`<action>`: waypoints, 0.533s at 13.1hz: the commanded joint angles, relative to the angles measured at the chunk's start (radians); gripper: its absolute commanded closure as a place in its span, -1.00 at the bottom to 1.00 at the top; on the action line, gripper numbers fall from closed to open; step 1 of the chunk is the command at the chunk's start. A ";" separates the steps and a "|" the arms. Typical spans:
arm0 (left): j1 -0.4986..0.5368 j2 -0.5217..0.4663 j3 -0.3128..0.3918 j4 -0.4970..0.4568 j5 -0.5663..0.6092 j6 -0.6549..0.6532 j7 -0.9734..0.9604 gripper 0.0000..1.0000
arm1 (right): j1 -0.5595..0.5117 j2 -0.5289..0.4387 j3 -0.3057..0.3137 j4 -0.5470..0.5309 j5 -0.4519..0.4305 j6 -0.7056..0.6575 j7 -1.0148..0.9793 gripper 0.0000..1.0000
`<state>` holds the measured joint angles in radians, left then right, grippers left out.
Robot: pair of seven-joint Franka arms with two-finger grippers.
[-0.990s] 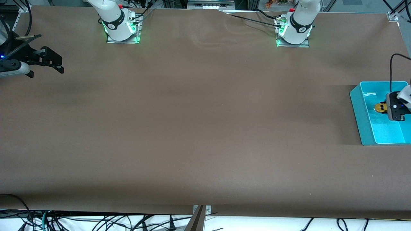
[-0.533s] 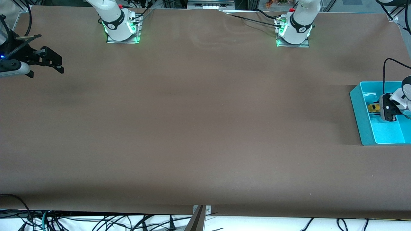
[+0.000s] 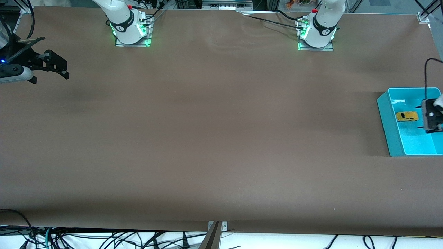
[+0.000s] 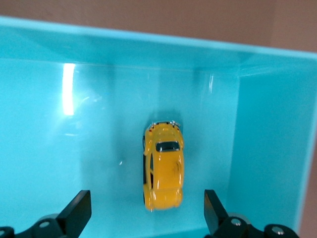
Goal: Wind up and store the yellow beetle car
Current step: 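Open the left gripper to release the car inside the bin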
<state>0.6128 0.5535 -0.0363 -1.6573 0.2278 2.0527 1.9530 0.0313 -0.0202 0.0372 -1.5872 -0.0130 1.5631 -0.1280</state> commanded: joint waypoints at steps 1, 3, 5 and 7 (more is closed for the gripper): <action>-0.008 -0.119 -0.037 -0.012 -0.038 -0.086 -0.027 -1.00 | 0.010 0.005 0.003 0.003 -0.010 -0.028 -0.041 -1.00; -0.010 -0.190 -0.097 -0.009 -0.036 -0.190 -0.156 -1.00 | 0.009 0.011 0.001 0.001 -0.008 -0.032 -0.051 -1.00; -0.010 -0.231 -0.176 0.045 -0.035 -0.316 -0.300 -1.00 | 0.007 0.013 0.000 0.003 -0.008 -0.032 -0.119 -1.00; -0.013 -0.224 -0.244 0.154 -0.035 -0.466 -0.441 -1.00 | 0.006 0.013 -0.003 -0.002 -0.005 -0.032 -0.122 -1.00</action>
<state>0.6009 0.3224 -0.2368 -1.5946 0.2091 1.7003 1.6144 0.0353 -0.0048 0.0387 -1.5899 -0.0130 1.5447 -0.2281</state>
